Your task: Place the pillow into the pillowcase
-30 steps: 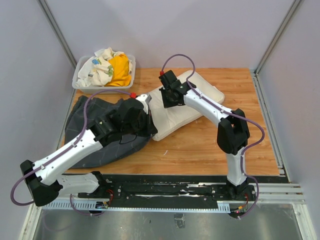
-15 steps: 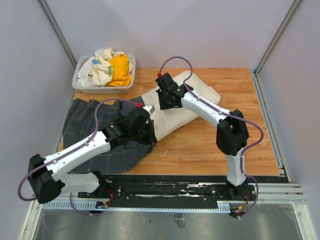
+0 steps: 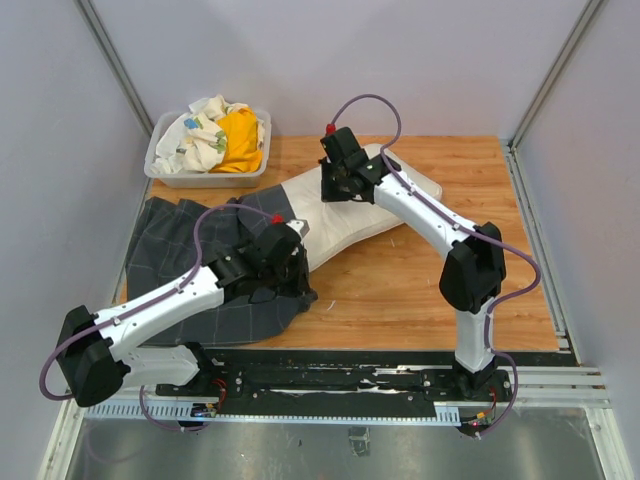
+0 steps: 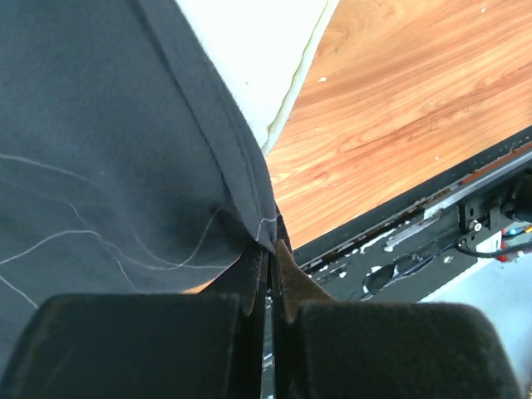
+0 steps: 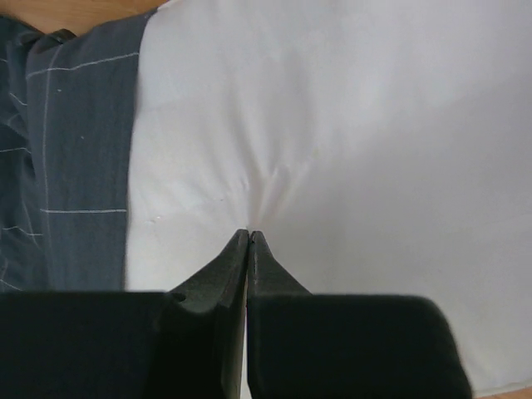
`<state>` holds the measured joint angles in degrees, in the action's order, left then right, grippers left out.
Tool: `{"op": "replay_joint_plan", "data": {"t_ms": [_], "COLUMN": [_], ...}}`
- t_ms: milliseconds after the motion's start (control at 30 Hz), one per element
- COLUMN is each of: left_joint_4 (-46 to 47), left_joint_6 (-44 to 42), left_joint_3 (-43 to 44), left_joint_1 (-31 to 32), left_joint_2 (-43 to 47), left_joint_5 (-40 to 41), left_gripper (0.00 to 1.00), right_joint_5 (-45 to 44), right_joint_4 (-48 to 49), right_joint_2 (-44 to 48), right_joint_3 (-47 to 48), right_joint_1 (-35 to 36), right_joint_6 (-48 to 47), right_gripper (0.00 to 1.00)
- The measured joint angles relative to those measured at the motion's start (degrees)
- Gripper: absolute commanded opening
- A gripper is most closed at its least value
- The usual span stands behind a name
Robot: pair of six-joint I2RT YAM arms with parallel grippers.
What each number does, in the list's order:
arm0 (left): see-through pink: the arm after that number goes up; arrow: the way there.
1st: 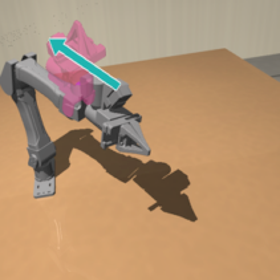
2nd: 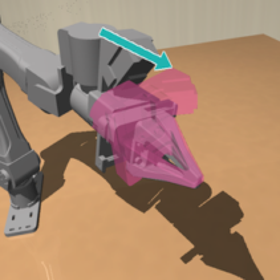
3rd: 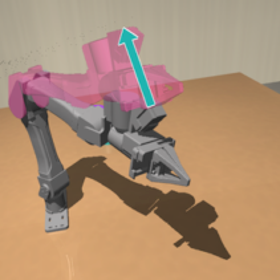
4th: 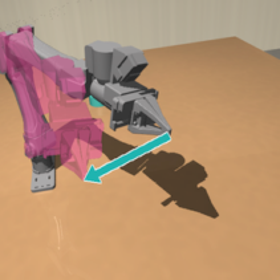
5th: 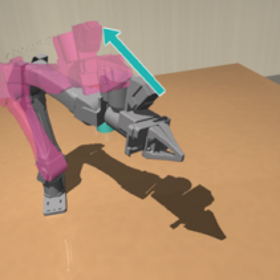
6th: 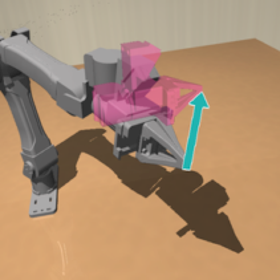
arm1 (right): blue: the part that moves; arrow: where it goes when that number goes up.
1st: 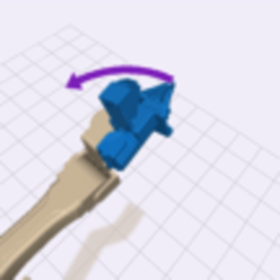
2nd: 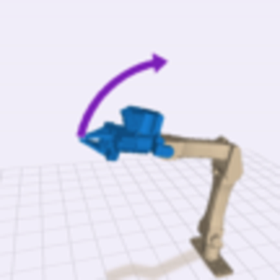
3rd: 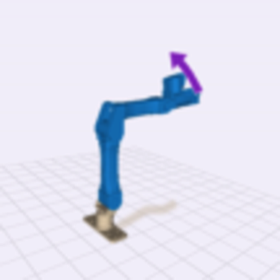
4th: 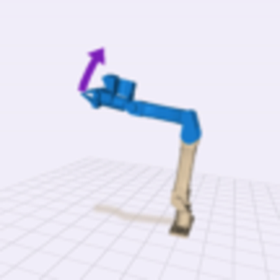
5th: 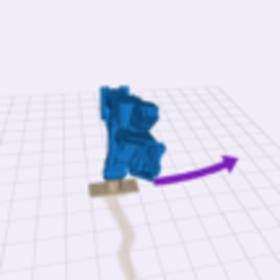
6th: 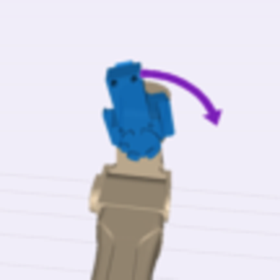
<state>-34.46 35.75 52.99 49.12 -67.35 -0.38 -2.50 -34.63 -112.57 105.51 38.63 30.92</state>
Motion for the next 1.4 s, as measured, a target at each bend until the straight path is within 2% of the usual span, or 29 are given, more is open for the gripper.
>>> {"op": "replay_joint_plan", "data": {"t_ms": [200, 467, 533, 633, 833, 1000, 1133, 1300, 1400], "left_joint_4": [0.2, 0.2, 0.6, 1.6, 3.2, 4.6, 5.5, 5.7, 5.7], "left_joint_6": [0.0, -1.4, -1.5, -1.4, -0.8, -0.7, -0.8, -0.8, -0.8], "left_joint_3": [-0.3, 10.9, 10.6, 7.9, 2.7, 2.2, 2.2, 2.2, 2.2], "left_joint_1": [-0.2, -0.6, -0.6, -0.7, -0.7, -0.7, -0.7, -0.7, -0.7], "left_joint_2": [-0.3, -4.8, -5.0, -5.0, -5.1, -5.5, -5.9, -6.4, -6.4], "left_joint_5": [-0.8, -0.1, 0.0, -0.2, -0.9, -1.1, -1.3, -1.3, -1.2], "left_gripper": [0.0, 0.0, 0.0, 0.0, 0.0, 0.0, 0.0, 0.0, 0.0], "right_joint_5": [1.0, 1.1, 1.0, 1.0, -0.5, -1.4, -2.9, -1.9, -0.3], "right_joint_4": [2.3, 4.9, 5.3, 5.3, 5.0, 5.3, 5.6, 3.7, 2.8], "right_joint_2": [0.0, 0.0, 0.2, 1.4, 9.2, 14.5, 12.9, 5.4, 4.2], "right_joint_3": [3.6, -1.4, -4.0, -9.1, -19.2, -21.4, -20.3, -14.7, -14.9], "right_joint_1": [0.2, 1.6, 1.8, 1.8, -2.6, -12.5, -19.3, -20.9, -20.1], "right_joint_6": [1.3, 2.5, 2.6, 2.6, 1.3, -0.1, -2.1, -5.4, -6.9], "right_gripper": [0.01, 0.01, 0.1, 0.36, 0.58, 0.69, 0.71, 0.72, 0.77]}}
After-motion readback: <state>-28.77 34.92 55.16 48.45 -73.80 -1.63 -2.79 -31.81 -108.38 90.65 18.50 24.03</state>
